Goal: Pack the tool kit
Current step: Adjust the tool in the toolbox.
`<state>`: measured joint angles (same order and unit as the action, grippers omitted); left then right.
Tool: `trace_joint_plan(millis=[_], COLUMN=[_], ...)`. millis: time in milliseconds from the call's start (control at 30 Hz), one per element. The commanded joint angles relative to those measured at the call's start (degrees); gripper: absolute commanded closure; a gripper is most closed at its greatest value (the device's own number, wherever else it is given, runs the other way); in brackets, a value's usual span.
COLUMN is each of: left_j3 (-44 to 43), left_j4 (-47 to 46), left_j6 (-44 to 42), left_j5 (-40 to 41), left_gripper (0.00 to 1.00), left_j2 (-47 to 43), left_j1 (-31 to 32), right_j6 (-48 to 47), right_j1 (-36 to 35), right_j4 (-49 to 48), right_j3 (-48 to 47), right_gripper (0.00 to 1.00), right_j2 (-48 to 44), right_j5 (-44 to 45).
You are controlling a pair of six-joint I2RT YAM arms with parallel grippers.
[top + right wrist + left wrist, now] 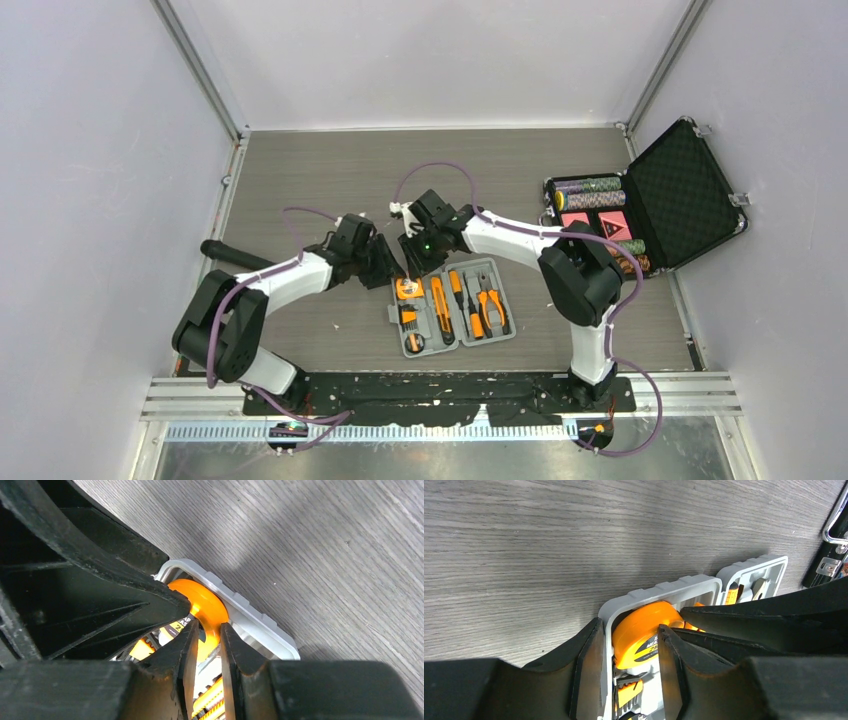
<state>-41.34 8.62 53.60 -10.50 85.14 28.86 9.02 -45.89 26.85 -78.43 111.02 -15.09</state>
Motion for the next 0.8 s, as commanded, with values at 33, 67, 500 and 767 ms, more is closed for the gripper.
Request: trace_joint_plan(millis=[33,67,500,767], left_j3=[-1.36,-1.43,-1.63,-2.39], left_j4=[-0.71,-0.71,-0.04,1.74], left_j6=[-0.26,-0.25,0.18,0.96], left_j5=[-1.69,-1.91,-2.77,-1.93], left_gripper=[0.63,0.64,0.76,0.81], left_j2=[1.82,1.91,6.47,9.0], left_j1=[0.05,0.05,0.05,0.05], right_j6=[0.38,0.52,2.54,5.25], right_j1=[-0.11,-0.05,-0.03,-0.38], right_j4=[3.71,4.34,7.18,6.08], right_j3=[-1.46,-1.9,-3.42,-8.15], right_gripper=[0.77,0.79,0.9,0.9], right_j2=[4.71,5.8,14.16,17.36], right_j5=[-3.59,-3.96,2.24,7.67])
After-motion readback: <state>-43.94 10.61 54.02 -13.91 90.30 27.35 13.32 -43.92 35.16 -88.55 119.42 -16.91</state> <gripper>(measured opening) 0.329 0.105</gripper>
